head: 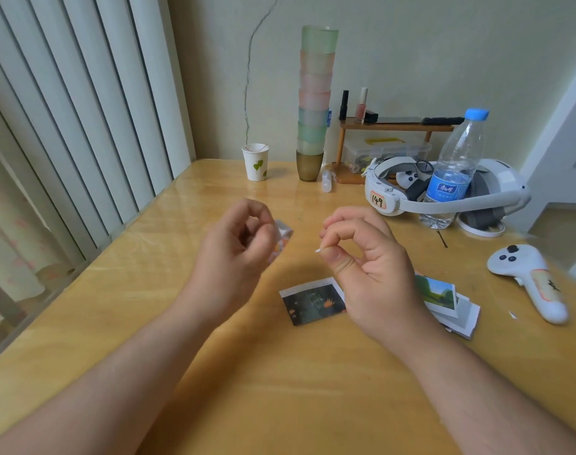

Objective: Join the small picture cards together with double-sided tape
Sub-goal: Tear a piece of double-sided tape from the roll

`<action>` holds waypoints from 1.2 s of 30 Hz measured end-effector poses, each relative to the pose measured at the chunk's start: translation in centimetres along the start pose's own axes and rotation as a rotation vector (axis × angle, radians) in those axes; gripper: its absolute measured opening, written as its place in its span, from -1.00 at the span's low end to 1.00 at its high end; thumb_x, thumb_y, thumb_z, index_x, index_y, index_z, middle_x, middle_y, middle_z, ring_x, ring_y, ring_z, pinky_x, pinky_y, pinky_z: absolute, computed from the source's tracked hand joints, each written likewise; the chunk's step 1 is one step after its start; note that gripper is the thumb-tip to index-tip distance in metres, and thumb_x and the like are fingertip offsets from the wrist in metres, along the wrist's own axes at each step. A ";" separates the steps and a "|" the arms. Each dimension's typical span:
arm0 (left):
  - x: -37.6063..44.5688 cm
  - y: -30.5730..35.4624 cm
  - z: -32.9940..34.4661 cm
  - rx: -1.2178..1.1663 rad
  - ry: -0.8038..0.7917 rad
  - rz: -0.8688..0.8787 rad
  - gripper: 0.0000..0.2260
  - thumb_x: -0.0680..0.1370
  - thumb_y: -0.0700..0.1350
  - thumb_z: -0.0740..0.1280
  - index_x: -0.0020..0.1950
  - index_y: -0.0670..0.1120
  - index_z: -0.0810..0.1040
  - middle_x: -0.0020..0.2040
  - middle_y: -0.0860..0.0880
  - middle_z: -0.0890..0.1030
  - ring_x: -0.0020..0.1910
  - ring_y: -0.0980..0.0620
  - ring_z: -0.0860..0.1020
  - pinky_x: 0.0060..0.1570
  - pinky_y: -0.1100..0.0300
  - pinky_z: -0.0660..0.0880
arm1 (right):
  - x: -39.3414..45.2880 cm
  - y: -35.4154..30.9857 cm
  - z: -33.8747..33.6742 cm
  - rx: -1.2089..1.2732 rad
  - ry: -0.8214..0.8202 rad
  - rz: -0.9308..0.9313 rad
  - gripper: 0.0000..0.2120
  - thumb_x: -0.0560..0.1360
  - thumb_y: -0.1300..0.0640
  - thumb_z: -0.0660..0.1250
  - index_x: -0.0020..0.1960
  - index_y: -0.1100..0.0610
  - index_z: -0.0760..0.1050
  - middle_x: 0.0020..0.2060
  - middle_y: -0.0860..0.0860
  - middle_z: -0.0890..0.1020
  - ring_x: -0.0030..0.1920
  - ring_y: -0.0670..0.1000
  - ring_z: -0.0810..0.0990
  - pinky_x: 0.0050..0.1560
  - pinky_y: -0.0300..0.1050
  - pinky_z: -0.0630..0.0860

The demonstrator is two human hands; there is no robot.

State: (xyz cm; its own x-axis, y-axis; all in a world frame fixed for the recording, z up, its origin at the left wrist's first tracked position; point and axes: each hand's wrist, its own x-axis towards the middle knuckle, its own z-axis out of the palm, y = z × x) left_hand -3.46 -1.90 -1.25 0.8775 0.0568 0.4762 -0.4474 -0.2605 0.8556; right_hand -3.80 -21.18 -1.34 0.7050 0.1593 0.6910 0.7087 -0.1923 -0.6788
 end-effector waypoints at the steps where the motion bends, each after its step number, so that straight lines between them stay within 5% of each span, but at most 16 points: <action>1: 0.4 -0.5 -0.7 0.075 0.045 -0.002 -0.85 0.65 -0.23 0.34 -0.07 -0.01 0.50 -0.37 0.04 0.48 -0.35 0.11 0.41 -0.31 0.20 0.40 | 0.1 0.0 -0.1 0.037 0.015 0.040 -0.82 0.56 0.28 0.39 -0.11 0.01 0.59 0.05 -0.06 0.56 0.10 0.05 0.59 0.17 -0.10 0.53; 5: 2.0 -3.1 -3.4 0.577 0.096 0.000 -0.80 0.59 -0.15 0.40 0.07 0.11 0.46 -0.27 0.10 0.54 -0.26 0.07 0.49 -0.29 0.20 0.44 | 0.1 -0.3 -0.1 0.191 0.059 0.301 -0.80 0.56 0.19 0.43 -0.13 -0.10 0.65 -0.01 -0.11 0.66 0.06 0.00 0.63 0.20 0.27 0.60; 11: 2.5 -5.0 -3.8 1.055 -0.084 0.042 -0.68 0.52 -0.14 0.35 0.25 0.07 0.46 -0.31 0.16 0.39 -0.11 -0.04 0.38 -0.12 0.06 0.29 | 0.2 -0.9 -0.1 0.444 0.121 0.604 -0.86 0.59 0.30 0.38 -0.07 0.12 0.66 -0.15 0.02 0.73 -0.04 -0.04 0.67 0.08 0.01 0.59; 19: 2.4 -5.6 -3.2 1.118 -0.066 -0.136 -0.77 0.54 0.03 0.33 0.19 0.10 0.49 -0.26 0.14 0.48 -0.07 -0.03 0.41 -0.01 0.05 0.28 | 0.2 -1.6 -0.2 0.447 0.136 0.649 -0.80 0.57 0.29 0.41 -0.15 0.07 0.70 -0.17 0.04 0.73 -0.04 -0.02 0.67 0.02 -0.05 0.58; 22: 2.2 -4.9 -2.7 1.122 0.004 -0.102 -0.72 0.61 0.22 0.31 0.27 0.19 0.54 0.08 0.04 0.58 0.20 -0.09 0.44 0.18 -0.02 0.31 | 0.2 -1.7 -0.1 0.474 0.159 0.683 -0.77 0.56 0.27 0.43 -0.19 0.03 0.73 -0.17 0.02 0.72 -0.04 0.00 0.65 0.02 -0.05 0.58; 25: 1.4 -2.1 -1.1 0.725 0.061 -0.003 -0.72 0.67 0.21 0.23 0.29 0.21 0.63 0.17 0.12 0.53 0.29 0.02 0.42 0.29 0.04 0.36 | 0.5 -1.9 -0.2 0.589 0.177 0.727 -0.78 0.54 0.25 0.43 -0.19 0.02 0.74 -0.19 0.02 0.69 -0.04 0.01 0.61 0.01 -0.02 0.57; 29: -0.7 2.0 2.2 -0.247 -0.124 -0.287 -0.67 0.73 0.12 0.18 0.18 0.11 0.75 0.20 0.14 0.71 0.19 0.20 0.60 0.17 0.13 0.43 | 0.7 -2.4 0.0 0.799 0.184 0.807 -0.91 0.38 0.15 0.48 -0.23 -0.01 0.72 -0.17 0.00 0.69 -0.01 0.05 0.59 0.00 -0.03 0.52; 36: -1.8 3.2 3.8 -0.653 -0.145 -0.493 -0.62 0.71 0.06 0.17 0.09 0.00 0.78 0.17 0.04 0.73 0.14 0.13 0.62 0.20 0.07 0.39 | 0.8 -2.6 0.6 0.880 0.148 0.852 -0.92 0.37 0.12 0.46 -0.18 -0.04 0.68 -0.10 -0.01 0.70 -0.05 -0.01 0.57 0.02 -0.06 0.40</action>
State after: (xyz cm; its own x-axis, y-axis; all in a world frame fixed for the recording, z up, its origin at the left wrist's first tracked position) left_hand -5.79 -6.50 -0.14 0.9927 -0.1182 0.0234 0.0229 0.3760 0.9263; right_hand -5.11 -20.00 0.84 0.9811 0.1799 -0.0710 -0.1596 0.5456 -0.8227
